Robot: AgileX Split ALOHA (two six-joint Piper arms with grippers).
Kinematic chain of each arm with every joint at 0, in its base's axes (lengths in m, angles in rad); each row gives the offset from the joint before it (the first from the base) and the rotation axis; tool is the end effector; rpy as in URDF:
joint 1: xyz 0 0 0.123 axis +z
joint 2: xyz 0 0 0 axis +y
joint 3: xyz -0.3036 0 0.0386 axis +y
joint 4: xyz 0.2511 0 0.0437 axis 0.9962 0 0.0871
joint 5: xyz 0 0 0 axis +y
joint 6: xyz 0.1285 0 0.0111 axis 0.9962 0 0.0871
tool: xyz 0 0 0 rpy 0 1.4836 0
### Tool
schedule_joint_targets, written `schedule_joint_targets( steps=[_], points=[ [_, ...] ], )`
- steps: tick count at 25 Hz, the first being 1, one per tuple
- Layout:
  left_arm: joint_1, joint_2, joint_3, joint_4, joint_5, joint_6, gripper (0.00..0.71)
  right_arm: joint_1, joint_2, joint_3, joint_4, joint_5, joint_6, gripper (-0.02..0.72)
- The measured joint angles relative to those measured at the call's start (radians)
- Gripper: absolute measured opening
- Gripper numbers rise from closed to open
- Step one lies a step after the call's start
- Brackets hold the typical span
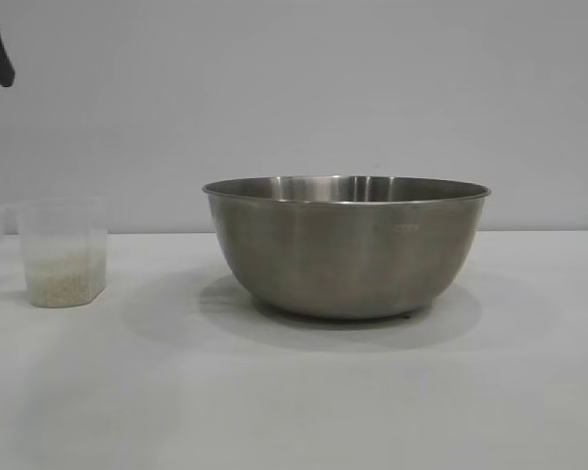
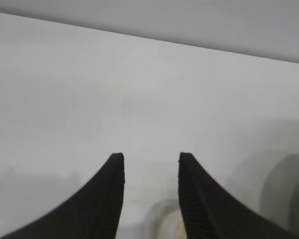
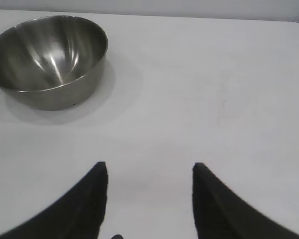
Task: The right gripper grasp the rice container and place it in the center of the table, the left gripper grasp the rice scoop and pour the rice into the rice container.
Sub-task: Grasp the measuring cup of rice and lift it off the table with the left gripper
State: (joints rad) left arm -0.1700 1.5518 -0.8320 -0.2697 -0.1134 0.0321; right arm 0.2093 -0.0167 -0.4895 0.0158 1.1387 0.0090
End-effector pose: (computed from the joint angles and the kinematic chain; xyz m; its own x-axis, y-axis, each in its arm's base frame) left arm 0.3575 -0.0575 0.2301 -0.5124 -0.1491 -0.8457 0.0243 0.9819 -0.1878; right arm 0.0039 0.0027 0.2495 -0.5107 -0.0925 -0.8548 -0.2118 0.9771 0.0208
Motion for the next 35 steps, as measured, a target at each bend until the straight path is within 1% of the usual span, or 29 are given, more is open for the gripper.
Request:
schedule_joint_targets(
  steps=[4,9,13,14,16,20,23,24,27,28,32,35],
  points=[
    [-0.002,-0.005,0.145,0.035,-0.185,-0.002,0.237,0.0,0.0,0.0,0.0,0.0,0.0,0.37],
    [-0.002,-0.006,0.339,0.062,-0.363,-0.018,0.237,0.0,0.0,0.0,0.0,0.0,0.0,0.37],
    [-0.002,-0.007,0.479,0.199,-0.584,-0.081,0.237,0.0,0.0,0.0,0.0,0.0,0.0,0.37],
    [-0.002,-0.007,0.503,0.238,-0.659,-0.089,0.237,0.0,0.0,0.0,0.0,0.0,0.0,0.37],
    [-0.004,-0.008,0.53,0.284,-0.733,-0.094,0.237,0.0,0.0,0.0,0.0,0.0,0.0,0.37],
    [-0.004,0.003,0.548,0.311,-0.767,-0.097,0.237,0.0,0.0,0.0,0.0,0.0,0.0,0.37],
    [-0.004,0.075,0.548,0.314,-0.808,-0.09,0.237,0.0,0.0,0.0,0.0,0.0,0.0,0.37],
    [-0.004,0.109,0.551,0.314,-0.835,-0.09,0.237,0.0,0.0,0.0,0.0,0.0,0.0,0.37],
    [-0.004,0.205,0.585,0.314,-0.972,-0.09,0.237,0.0,0.0,0.0,0.0,0.0,0.0,0.37],
    [-0.004,0.239,0.597,0.314,-0.996,-0.09,0.237,0.0,0.0,0.0,0.0,0.0,0.0,0.37],
    [-0.004,0.351,0.61,0.312,-1.021,-0.09,0.237,0.0,0.0,0.0,0.0,0.0,0.0,0.37],
    [-0.004,0.394,0.61,0.307,-1.021,-0.09,0.237,0.0,0.0,0.0,0.0,0.0,0.0,0.37]
  ],
)
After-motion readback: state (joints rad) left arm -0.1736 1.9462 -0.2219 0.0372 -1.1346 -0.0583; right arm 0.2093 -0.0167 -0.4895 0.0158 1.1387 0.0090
